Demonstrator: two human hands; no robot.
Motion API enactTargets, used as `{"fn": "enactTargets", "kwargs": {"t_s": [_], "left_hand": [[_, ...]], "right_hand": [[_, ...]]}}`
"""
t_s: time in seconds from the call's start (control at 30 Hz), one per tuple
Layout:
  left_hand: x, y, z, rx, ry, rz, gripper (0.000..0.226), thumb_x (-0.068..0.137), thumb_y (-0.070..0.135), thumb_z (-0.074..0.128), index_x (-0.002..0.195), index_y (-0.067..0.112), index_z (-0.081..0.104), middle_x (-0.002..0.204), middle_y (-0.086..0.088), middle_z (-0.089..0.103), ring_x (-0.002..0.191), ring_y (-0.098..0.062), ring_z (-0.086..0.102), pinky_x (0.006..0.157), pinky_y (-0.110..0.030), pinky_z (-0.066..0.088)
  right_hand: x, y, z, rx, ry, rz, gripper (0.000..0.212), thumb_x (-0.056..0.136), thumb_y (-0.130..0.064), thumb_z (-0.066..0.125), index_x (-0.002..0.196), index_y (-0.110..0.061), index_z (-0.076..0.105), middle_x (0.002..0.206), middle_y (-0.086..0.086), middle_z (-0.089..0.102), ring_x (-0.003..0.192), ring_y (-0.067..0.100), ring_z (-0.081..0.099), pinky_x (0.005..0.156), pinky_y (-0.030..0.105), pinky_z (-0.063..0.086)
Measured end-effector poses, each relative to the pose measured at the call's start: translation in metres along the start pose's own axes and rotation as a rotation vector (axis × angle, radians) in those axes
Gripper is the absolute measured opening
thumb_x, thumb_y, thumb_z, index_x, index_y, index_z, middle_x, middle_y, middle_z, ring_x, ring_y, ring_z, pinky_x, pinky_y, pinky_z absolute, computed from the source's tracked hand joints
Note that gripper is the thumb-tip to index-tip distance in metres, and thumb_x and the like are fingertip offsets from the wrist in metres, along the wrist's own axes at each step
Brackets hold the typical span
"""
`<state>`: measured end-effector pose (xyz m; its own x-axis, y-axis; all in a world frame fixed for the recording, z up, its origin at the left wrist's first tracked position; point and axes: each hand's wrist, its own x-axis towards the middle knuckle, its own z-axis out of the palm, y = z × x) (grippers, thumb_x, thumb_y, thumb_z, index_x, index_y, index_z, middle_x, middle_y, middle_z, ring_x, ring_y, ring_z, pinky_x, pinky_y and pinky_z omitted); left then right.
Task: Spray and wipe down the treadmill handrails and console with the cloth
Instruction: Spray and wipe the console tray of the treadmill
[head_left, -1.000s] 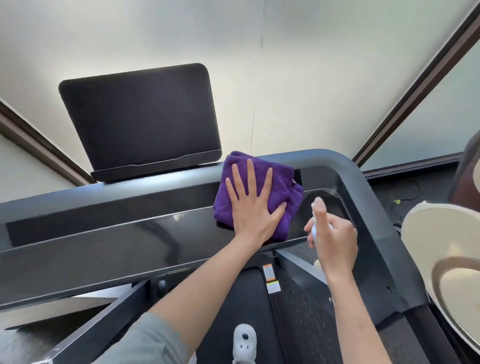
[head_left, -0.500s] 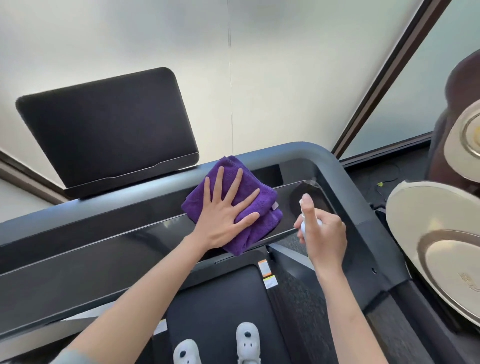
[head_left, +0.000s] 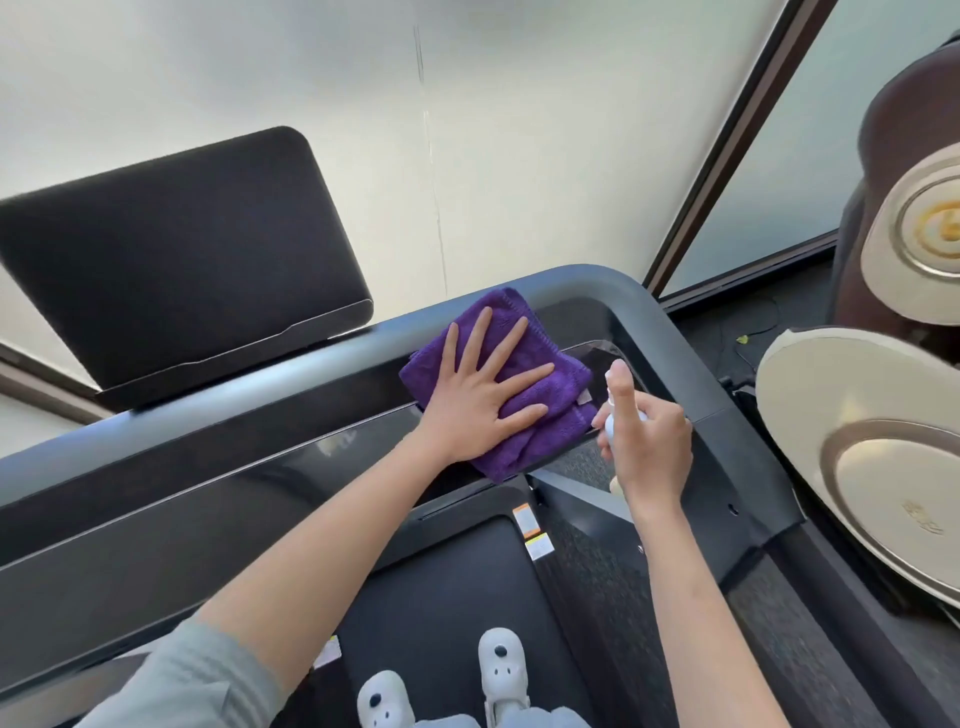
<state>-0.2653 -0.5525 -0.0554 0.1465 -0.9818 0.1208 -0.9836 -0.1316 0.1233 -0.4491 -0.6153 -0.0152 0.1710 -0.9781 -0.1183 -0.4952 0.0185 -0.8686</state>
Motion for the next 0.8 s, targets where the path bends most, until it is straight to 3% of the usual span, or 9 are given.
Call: {"fn": "enactTargets", "kwargs": {"t_s": [0.2, 0.53, 0.7, 0.8], "left_hand": [[-0.029, -0.006, 0.001, -0.017, -0.005, -0.018, 0.056, 0.094, 0.069, 0.019, 0.147, 0.053, 0.025, 0.164, 0.004, 0.000, 0.148, -0.030, -0.019, 0.117, -0.054, -0.014], [0.069, 0.068, 0.019, 0.033, -0.043, -0.096, 0.072, 0.088, 0.069, 0.010, 0.152, 0.040, 0.024, 0.164, -0.004, -0.007, 0.146, -0.037, -0.020, 0.112, -0.053, -0.024], [0.030, 0.044, 0.011, -0.050, -0.092, 0.054, 0.066, 0.085, 0.073, 0.015, 0.146, 0.049, 0.031, 0.164, 0.003, -0.001, 0.148, -0.032, -0.019, 0.115, -0.051, -0.020], [0.000, 0.016, 0.005, -0.069, -0.068, 0.043, 0.062, 0.087, 0.073, 0.021, 0.144, 0.052, 0.034, 0.164, 0.006, 0.002, 0.148, -0.030, -0.019, 0.116, -0.051, -0.017]], "right_hand": [[-0.001, 0.008, -0.002, 0.075, 0.046, 0.065, 0.076, 0.075, -0.082, 0.031, 0.049, -0.017, 0.059, 0.043, -0.001, 0.056, 0.055, 0.024, 0.058, 0.076, 0.043, 0.051], [-0.003, 0.018, -0.023, 0.061, 0.072, 0.059, 0.073, 0.077, -0.083, 0.030, 0.048, -0.021, 0.057, 0.043, -0.003, 0.057, 0.057, 0.025, 0.062, 0.074, 0.044, 0.054], [-0.004, 0.010, -0.016, 0.051, 0.044, 0.032, 0.070, 0.078, -0.084, 0.030, 0.049, -0.028, 0.061, 0.042, -0.004, 0.056, 0.054, 0.023, 0.058, 0.074, 0.045, 0.054], [-0.002, 0.006, -0.009, 0.059, 0.041, 0.027, 0.069, 0.078, -0.083, 0.031, 0.051, -0.028, 0.062, 0.044, -0.003, 0.058, 0.056, 0.025, 0.060, 0.076, 0.047, 0.055]]}}
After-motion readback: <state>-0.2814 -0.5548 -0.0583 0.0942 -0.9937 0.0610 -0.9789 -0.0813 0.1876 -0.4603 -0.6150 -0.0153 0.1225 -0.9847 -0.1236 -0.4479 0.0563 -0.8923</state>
